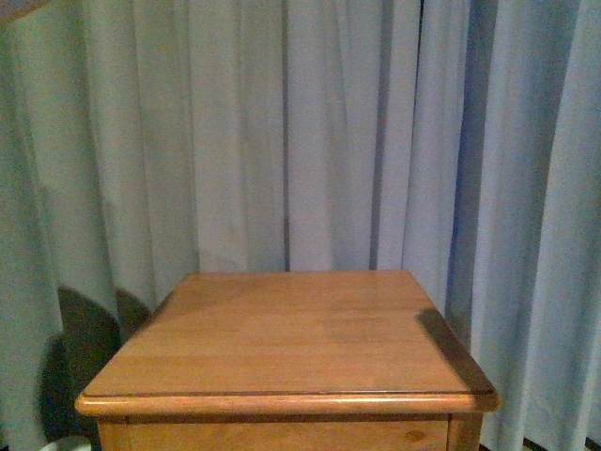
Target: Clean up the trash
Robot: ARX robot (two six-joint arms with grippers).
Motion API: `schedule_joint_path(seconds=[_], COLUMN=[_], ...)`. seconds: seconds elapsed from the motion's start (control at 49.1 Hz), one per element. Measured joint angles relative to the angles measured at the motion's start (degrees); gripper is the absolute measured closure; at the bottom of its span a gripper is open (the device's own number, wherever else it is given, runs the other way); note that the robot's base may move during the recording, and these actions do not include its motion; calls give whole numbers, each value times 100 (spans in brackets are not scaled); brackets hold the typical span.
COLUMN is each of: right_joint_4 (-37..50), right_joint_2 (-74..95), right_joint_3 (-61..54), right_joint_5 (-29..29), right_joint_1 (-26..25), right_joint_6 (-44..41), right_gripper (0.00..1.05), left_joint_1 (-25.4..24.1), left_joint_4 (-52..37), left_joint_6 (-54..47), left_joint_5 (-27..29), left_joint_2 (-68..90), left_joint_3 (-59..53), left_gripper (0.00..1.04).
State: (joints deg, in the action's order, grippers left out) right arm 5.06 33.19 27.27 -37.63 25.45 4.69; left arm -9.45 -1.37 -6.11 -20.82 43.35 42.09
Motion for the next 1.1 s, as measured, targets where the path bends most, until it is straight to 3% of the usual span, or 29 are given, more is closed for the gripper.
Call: schedule_joint_path(seconds=[0.163, 1.099], right_joint_4=[22, -103], right_joint_2=[-470, -337], right_joint_3=[-46, -57], right_joint_5=[-387, -442], right_joint_1=[474, 319], right_joint_6=[-55, -20], right_gripper=[84, 84], left_joint_1=[0, 11], left_joint_4=[0, 4], left_joint_6=[0, -2], left_joint_5=[0, -24], left_joint_2=[0, 9], left_joint_3=[0, -4], left_gripper=[77, 77])
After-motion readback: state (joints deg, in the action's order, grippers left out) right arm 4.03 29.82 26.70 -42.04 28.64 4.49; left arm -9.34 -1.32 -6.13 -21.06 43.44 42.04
